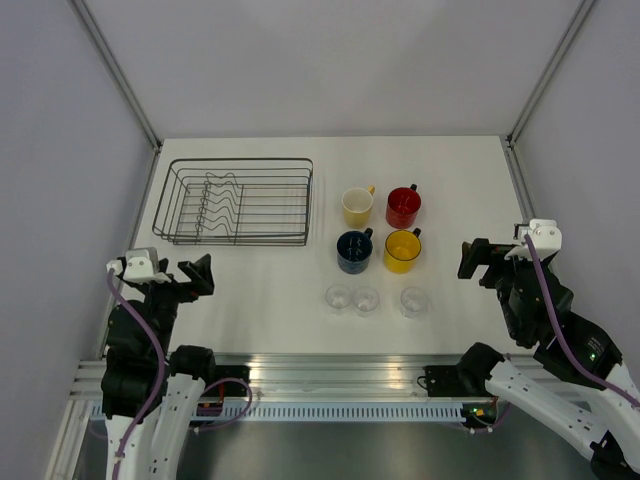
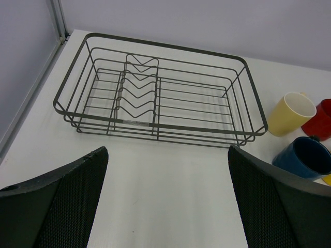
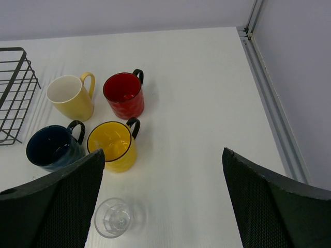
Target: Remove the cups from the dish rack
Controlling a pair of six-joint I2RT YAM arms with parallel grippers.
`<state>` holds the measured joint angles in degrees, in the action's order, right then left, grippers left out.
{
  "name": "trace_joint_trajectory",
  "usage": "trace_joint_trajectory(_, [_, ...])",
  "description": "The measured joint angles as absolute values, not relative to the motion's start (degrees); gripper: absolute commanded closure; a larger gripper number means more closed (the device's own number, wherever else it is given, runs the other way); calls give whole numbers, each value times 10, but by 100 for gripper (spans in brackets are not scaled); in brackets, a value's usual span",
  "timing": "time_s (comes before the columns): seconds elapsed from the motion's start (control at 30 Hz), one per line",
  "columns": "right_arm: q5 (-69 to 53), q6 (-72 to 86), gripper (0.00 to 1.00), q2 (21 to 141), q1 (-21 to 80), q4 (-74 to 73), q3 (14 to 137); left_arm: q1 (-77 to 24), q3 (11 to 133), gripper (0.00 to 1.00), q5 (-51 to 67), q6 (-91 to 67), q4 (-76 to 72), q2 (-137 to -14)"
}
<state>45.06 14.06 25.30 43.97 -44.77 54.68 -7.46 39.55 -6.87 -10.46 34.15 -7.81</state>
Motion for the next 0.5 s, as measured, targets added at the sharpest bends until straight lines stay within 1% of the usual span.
trace_joint_trajectory(0.5, [449, 136, 2, 258, 440, -448, 547, -75, 390, 0, -68, -105, 340, -78])
